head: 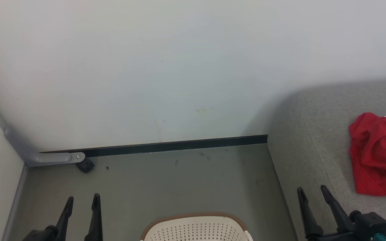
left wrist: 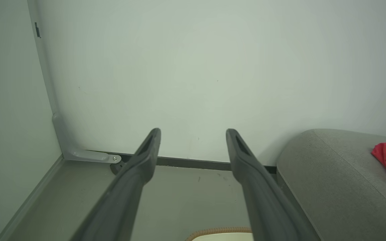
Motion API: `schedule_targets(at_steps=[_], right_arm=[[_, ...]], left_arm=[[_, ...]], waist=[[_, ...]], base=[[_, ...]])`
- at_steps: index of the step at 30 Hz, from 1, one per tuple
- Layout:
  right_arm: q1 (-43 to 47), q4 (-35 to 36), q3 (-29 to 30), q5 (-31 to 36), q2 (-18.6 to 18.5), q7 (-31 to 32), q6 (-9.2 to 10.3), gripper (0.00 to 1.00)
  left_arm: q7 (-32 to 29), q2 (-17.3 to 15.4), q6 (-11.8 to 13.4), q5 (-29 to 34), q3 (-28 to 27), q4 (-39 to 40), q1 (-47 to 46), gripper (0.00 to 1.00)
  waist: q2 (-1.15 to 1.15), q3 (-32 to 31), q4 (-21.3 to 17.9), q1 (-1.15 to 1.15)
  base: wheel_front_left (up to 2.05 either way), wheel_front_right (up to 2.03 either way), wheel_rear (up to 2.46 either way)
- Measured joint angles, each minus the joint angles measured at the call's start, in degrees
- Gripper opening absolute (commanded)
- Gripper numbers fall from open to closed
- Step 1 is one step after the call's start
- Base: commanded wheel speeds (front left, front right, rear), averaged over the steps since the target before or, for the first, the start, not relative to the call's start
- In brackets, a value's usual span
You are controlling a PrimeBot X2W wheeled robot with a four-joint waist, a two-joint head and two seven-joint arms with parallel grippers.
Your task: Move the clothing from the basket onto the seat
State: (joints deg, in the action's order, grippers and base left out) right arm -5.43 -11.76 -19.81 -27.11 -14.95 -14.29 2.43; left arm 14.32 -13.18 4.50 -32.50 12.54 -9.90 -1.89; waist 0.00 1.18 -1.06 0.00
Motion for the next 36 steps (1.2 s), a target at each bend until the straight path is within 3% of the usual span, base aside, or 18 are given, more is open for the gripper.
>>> schedule_targets(at_steps=[14,15,22,36], right_arm=[[0.01,-0.37,1.23,1.03,0.70,0.00,-1.34,1.00],[0.12,-0.70,1.14,1.00,0.81,0.09,-1.38,0.00],[2.26,-3.18,1.37,0.21,2.22,0.67,-1.43,0.00],[2.19,-3.43,5.60,-10.11,3.71,4.19,-2.53,0.00]], left_arm=[[0.00,1.22,-1.59,1.08,-0.91,-1.42,0.03,1.00],[-0.05,1.33,-1.49,1.07,-0.82,-1.88,0.06,0.00],[-0.68,2.53,-1.55,0.10,-0.88,-4.21,1.54,0.00],[-4.17,3.87,-3.08,-9.10,-3.59,-4.54,1.32,0.00]], waist=[[0.00,-0.18,-0.03,0.00],[0.00,-0.18,-0.03,0.00],[0.00,-0.21,-0.01,0.00],[0.00,-0.35,0.17,0.01]], base=[[0.00,0.00,0.00],[0.00,0.00,0.00],[0.00,0.00,0.00],[0.00,0.00,0.00]])
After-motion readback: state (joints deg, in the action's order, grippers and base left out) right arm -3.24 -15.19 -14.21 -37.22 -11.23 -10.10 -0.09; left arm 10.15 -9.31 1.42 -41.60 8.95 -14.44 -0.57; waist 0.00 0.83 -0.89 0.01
